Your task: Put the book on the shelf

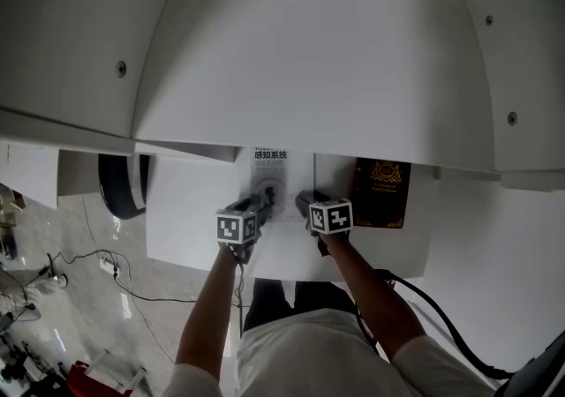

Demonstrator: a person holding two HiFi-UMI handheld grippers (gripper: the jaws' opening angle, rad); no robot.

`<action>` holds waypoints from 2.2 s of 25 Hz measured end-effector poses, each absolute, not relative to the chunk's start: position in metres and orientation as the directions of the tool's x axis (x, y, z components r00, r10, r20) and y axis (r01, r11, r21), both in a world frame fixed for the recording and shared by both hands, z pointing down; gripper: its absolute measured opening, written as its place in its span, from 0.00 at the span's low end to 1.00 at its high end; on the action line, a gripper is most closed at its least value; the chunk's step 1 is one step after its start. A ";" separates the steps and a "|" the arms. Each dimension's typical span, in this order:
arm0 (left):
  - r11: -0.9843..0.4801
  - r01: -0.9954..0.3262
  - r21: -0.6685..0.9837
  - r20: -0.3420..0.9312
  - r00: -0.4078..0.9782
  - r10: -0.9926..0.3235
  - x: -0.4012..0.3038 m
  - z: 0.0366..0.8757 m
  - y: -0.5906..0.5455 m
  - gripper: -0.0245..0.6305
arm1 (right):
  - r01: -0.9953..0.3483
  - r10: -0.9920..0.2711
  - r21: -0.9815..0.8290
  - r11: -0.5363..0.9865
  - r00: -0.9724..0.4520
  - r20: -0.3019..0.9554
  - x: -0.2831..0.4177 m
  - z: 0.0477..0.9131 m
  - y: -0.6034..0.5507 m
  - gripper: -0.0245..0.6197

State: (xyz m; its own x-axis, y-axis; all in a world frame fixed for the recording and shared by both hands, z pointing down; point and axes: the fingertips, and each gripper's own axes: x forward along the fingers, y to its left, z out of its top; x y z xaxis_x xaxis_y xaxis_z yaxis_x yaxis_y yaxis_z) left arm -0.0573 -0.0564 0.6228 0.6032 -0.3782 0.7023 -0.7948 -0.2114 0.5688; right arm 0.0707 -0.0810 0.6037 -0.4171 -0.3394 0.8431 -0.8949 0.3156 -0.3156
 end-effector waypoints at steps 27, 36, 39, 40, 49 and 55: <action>0.108 -0.126 0.986 0.163 0.608 -0.777 -0.077 0.572 -0.066 0.38 | -0.823 -0.381 -0.485 0.296 -0.567 0.730 0.072 0.589 -0.084 0.33; 0.066 -0.522 0.850 0.475 0.707 -0.524 -0.038 0.612 -0.059 0.24 | -0.817 -0.371 -0.485 0.314 -0.575 0.729 0.072 0.592 -0.084 0.33; 0.100 -0.474 0.875 0.458 0.741 -0.491 -0.037 0.617 -0.060 0.15 | -0.806 -0.363 -0.496 0.324 -0.590 0.721 0.070 0.588 -0.086 0.33; 0.112 -0.422 0.899 0.419 0.761 -0.496 -0.036 0.613 -0.060 0.13 | -0.798 -0.357 -0.506 0.327 -0.600 0.716 0.068 0.587 -0.086 0.33; 0.112 -0.190 0.975 0.221 0.822 -0.526 -0.037 0.589 -0.061 0.12 | -0.784 -0.341 -0.528 0.328 -0.619 0.707 0.074 0.586 -0.084 0.36; 0.125 -0.110 0.986 0.161 0.823 -0.545 -0.040 0.571 -0.061 0.12 | -0.740 -0.315 -0.624 0.251 -0.672 0.670 0.079 0.570 -0.075 0.49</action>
